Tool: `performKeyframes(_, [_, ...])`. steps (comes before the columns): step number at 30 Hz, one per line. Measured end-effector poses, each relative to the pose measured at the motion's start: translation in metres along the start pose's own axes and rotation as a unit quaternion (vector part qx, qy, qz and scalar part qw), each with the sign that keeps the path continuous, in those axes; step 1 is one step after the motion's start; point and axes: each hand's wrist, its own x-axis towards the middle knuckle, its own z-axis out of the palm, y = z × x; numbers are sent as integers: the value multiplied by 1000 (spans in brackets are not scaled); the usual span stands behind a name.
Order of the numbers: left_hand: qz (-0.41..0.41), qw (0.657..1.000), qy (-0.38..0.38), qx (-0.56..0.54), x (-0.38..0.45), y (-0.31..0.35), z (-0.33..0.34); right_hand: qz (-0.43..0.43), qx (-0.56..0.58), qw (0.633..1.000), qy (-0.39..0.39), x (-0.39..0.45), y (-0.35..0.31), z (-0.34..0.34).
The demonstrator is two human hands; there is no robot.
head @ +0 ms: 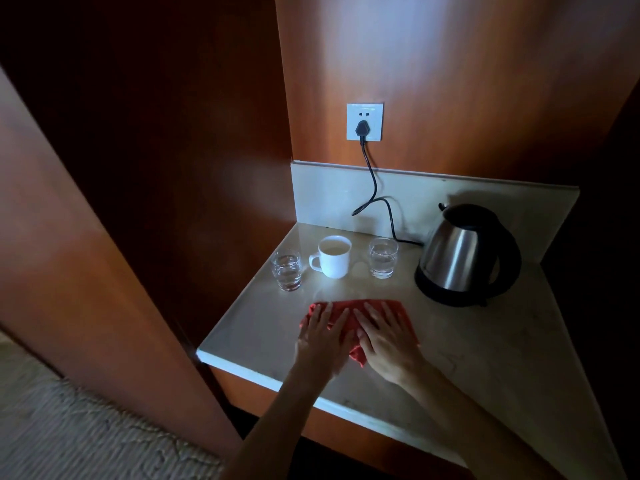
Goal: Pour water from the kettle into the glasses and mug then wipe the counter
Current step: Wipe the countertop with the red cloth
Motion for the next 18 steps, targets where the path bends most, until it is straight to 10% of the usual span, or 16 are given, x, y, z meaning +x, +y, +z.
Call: performKeyframes(18, [-20,997,-74,21,-39,-102,5,-108,39,993,-26,28,-76,12])
